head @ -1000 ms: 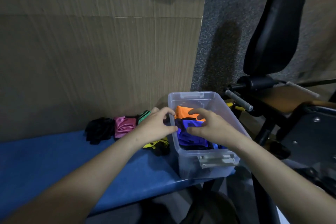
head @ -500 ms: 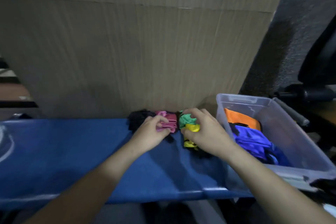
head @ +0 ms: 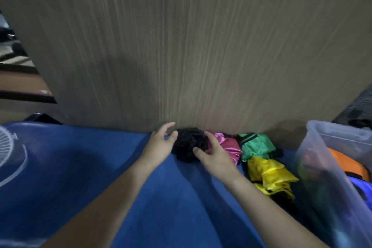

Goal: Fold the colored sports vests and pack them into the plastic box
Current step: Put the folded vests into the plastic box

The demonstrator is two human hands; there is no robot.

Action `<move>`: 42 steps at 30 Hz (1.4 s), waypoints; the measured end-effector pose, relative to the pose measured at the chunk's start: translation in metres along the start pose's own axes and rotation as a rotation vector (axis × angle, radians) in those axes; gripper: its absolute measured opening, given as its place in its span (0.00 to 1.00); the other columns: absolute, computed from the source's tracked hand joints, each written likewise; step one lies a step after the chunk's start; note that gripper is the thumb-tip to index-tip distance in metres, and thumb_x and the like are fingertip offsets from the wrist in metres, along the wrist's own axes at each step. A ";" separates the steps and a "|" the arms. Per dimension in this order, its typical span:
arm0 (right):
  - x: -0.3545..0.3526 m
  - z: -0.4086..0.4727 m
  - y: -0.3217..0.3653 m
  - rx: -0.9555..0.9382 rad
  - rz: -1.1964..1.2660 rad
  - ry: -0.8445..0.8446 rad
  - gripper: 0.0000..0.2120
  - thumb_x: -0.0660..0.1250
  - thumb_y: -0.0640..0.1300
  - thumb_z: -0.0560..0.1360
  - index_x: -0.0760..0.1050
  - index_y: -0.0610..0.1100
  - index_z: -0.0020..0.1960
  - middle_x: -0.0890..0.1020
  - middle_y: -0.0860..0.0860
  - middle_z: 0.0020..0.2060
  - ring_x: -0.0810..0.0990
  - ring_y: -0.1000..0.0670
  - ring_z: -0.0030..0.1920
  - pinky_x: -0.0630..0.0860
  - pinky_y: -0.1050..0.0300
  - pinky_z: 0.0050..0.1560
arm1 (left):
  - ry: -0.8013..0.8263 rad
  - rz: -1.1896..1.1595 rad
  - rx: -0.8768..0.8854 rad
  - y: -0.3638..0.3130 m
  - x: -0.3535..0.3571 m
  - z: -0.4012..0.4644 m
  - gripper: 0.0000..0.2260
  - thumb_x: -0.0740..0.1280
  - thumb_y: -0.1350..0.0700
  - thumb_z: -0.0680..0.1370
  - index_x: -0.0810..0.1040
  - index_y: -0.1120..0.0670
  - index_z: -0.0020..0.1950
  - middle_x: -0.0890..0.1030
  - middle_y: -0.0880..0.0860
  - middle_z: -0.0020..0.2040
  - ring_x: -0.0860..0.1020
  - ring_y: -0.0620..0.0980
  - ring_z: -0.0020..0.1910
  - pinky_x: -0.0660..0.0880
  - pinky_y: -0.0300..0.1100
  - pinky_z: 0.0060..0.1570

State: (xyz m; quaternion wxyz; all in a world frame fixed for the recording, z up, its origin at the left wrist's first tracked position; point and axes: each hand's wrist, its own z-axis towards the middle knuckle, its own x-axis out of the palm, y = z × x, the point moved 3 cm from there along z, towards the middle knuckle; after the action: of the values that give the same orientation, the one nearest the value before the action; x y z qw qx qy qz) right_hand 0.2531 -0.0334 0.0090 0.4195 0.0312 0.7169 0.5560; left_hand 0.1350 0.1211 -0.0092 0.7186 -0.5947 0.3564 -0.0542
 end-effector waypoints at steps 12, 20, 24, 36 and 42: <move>0.028 0.047 -0.020 0.062 -0.022 0.004 0.28 0.63 0.61 0.79 0.66 0.54 0.76 0.76 0.45 0.67 0.70 0.46 0.72 0.68 0.51 0.71 | 0.272 -0.007 -0.053 -0.003 0.030 0.033 0.08 0.69 0.58 0.78 0.79 0.50 0.56 0.79 0.49 0.38 0.75 0.44 0.33 0.71 0.35 0.31; 0.030 0.011 -0.019 0.001 0.056 0.019 0.14 0.69 0.42 0.76 0.72 0.51 0.60 0.81 0.53 0.51 0.80 0.52 0.53 0.77 0.51 0.59 | 0.258 -0.174 -0.033 -0.003 0.023 -0.010 0.13 0.73 0.66 0.71 0.78 0.51 0.50 0.81 0.52 0.44 0.78 0.45 0.43 0.75 0.39 0.43; 0.028 -0.019 -0.013 -0.099 0.067 -0.049 0.16 0.70 0.36 0.74 0.70 0.52 0.56 0.80 0.57 0.47 0.79 0.54 0.50 0.76 0.55 0.55 | 0.238 -0.191 0.014 -0.018 0.013 -0.041 0.13 0.72 0.70 0.72 0.77 0.55 0.51 0.80 0.55 0.49 0.77 0.35 0.41 0.74 0.30 0.41; -0.066 -0.110 0.044 -0.368 -0.134 -0.368 0.21 0.66 0.59 0.70 0.74 0.61 0.63 0.66 0.55 0.50 0.73 0.49 0.52 0.73 0.54 0.57 | 0.241 -0.364 0.174 -0.126 -0.012 -0.117 0.14 0.73 0.66 0.74 0.78 0.47 0.49 0.82 0.51 0.50 0.81 0.48 0.46 0.78 0.46 0.47; -0.141 -0.160 0.042 -0.343 0.038 -0.425 0.18 0.73 0.49 0.73 0.74 0.61 0.60 0.68 0.56 0.54 0.78 0.57 0.51 0.74 0.69 0.54 | 0.343 -0.407 0.278 -0.200 0.023 -0.158 0.14 0.72 0.68 0.74 0.77 0.52 0.53 0.81 0.50 0.49 0.79 0.48 0.45 0.76 0.46 0.44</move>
State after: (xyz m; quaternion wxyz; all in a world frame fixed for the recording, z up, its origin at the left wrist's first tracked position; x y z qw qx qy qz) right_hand 0.2244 -0.2126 0.1284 0.5489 0.0891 0.5074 0.6583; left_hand 0.1300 -0.0773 0.1533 0.6968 -0.5318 0.3353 -0.3453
